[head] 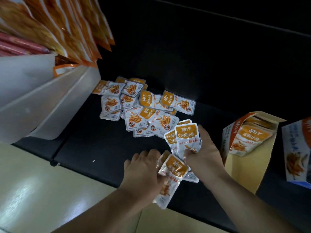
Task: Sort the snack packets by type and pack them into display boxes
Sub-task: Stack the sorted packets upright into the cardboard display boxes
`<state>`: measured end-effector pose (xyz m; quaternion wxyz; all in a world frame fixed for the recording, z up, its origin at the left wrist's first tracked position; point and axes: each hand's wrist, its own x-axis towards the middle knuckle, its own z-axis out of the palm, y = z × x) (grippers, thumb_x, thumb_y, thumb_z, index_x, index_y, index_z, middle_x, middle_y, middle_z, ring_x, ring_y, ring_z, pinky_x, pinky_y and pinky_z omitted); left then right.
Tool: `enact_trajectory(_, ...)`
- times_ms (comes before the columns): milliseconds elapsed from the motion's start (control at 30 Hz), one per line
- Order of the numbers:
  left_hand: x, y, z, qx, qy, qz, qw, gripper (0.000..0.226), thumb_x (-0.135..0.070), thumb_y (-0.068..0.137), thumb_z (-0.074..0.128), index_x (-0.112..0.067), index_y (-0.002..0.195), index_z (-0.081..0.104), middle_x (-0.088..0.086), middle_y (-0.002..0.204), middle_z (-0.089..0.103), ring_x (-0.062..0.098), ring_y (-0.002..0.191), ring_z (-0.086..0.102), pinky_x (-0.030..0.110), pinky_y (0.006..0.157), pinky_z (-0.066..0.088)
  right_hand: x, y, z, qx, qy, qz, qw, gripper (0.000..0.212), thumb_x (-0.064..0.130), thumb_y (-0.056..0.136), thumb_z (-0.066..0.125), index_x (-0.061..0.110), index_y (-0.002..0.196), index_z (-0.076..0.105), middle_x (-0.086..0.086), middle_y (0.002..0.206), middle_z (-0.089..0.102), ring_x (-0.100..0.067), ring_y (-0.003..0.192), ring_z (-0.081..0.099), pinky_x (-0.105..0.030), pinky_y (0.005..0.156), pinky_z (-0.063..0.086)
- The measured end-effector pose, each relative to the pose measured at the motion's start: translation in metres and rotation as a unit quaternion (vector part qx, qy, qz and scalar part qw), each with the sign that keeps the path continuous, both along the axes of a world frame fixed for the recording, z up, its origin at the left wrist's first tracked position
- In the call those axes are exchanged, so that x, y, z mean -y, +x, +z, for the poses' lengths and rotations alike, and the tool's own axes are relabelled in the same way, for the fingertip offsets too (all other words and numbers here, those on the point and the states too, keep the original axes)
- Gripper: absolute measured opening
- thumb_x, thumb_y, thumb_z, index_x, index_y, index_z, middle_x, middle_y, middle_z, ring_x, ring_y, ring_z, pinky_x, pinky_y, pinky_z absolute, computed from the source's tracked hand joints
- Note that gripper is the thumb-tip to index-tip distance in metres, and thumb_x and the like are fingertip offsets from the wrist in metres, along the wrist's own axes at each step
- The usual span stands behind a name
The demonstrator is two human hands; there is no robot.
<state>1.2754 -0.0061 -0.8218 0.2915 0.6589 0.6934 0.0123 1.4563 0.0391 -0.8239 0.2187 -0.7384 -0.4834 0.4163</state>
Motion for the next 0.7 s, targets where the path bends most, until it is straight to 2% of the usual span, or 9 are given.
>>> enact_trajectory(100,0.000,-0.019,0.006,0.023,-0.040,0.036,0.998,0.025,-0.046,0.092,0.065,-0.030,0.097,0.046,-0.016,0.097,0.061,0.007,0.096,0.061,0.030,0.079,0.042,-0.001,0.002,0.001,-0.007,0.000,0.001,1.000,0.089,0.009,0.091,0.069,0.050,0.157,0.025,0.012,0.137,0.057,-0.008,0.117,0.057,-0.033,0.090,0.057)
enact_trajectory(200,-0.001,-0.037,0.019,0.208,-0.061,0.159,0.963,0.014,-0.028,0.099,0.064,-0.027,0.096,0.051,-0.007,0.087,0.070,0.002,0.072,0.068,0.015,0.054,0.047,0.001,0.003,-0.001,-0.012,-0.005,0.006,1.000,0.089,0.011,0.092,0.068,0.053,0.156,0.024,0.013,0.136,0.057,-0.005,0.108,0.061,-0.021,0.071,0.057)
enact_trajectory(267,-0.004,-0.038,0.026,0.325,-0.049,0.227,0.917,0.009,-0.024,0.100,0.064,-0.030,0.103,0.057,-0.006,0.092,0.075,0.002,0.077,0.073,0.021,0.063,0.057,0.004,0.003,-0.001,-0.020,-0.009,0.012,1.000,0.089,0.011,0.091,0.069,0.054,0.155,0.026,0.012,0.136,0.059,-0.004,0.107,0.063,-0.017,0.067,0.055)
enact_trajectory(333,-0.009,-0.023,0.026,0.381,-0.043,0.243,0.891,0.014,-0.020,0.100,0.065,-0.030,0.109,0.062,-0.011,0.097,0.077,0.004,0.085,0.075,0.028,0.075,0.061,0.007,0.001,0.002,-0.040,-0.026,0.004,0.999,0.089,0.009,0.090,0.070,0.050,0.156,0.027,0.014,0.130,0.063,0.001,0.100,0.064,-0.012,0.063,0.051)
enact_trajectory(367,-0.013,-0.013,0.025,0.396,-0.047,0.244,0.884,0.015,-0.018,0.100,0.066,-0.029,0.110,0.063,-0.012,0.097,0.078,0.003,0.085,0.075,0.025,0.072,0.061,0.009,0.000,0.005,-0.057,-0.032,-0.005,0.998,0.086,0.008,0.092,0.069,0.047,0.156,0.029,0.018,0.122,0.065,0.006,0.091,0.064,-0.010,0.057,0.050)
enact_trajectory(467,-0.020,0.017,0.007,0.375,-0.047,0.232,0.896,0.011,-0.020,0.095,0.071,-0.028,0.099,0.066,-0.006,0.090,0.076,0.005,0.077,0.073,0.016,0.058,0.051,0.014,-0.004,0.012,-0.115,-0.039,-0.047,0.991,0.061,0.013,0.101,0.059,0.049,0.147,0.039,0.022,0.103,0.064,0.005,0.079,0.068,-0.011,0.053,0.049)
enact_trajectory(567,-0.025,0.030,-0.010,0.255,0.020,0.163,0.953,0.012,-0.031,0.088,0.075,-0.033,0.090,0.063,-0.004,0.095,0.060,0.008,0.076,0.059,0.013,0.060,0.040,0.015,-0.004,0.013,-0.150,-0.043,-0.093,0.983,0.050,0.033,0.103,0.058,0.043,0.150,0.043,0.015,0.116,0.067,-0.003,0.093,0.067,-0.020,0.065,0.048)
enact_trajectory(633,-0.024,0.034,-0.010,0.227,0.055,0.119,0.965,0.018,-0.030,0.087,0.076,-0.033,0.102,0.066,-0.006,0.108,0.051,0.005,0.088,0.056,0.010,0.071,0.042,0.012,-0.005,0.014,-0.151,-0.049,-0.088,0.983,0.043,0.031,0.098,0.067,0.042,0.138,0.053,0.013,0.116,0.070,-0.005,0.096,0.068,-0.022,0.069,0.051)
enact_trajectory(700,-0.022,0.041,-0.009,0.216,0.070,0.064,0.972,0.034,-0.032,0.087,0.072,-0.035,0.121,0.066,-0.007,0.116,0.051,0.012,0.104,0.055,0.025,0.088,0.051,0.008,-0.006,0.016,-0.150,-0.055,-0.092,0.983,0.042,0.017,0.093,0.071,0.039,0.126,0.059,0.011,0.106,0.073,-0.007,0.095,0.069,-0.022,0.067,0.053)
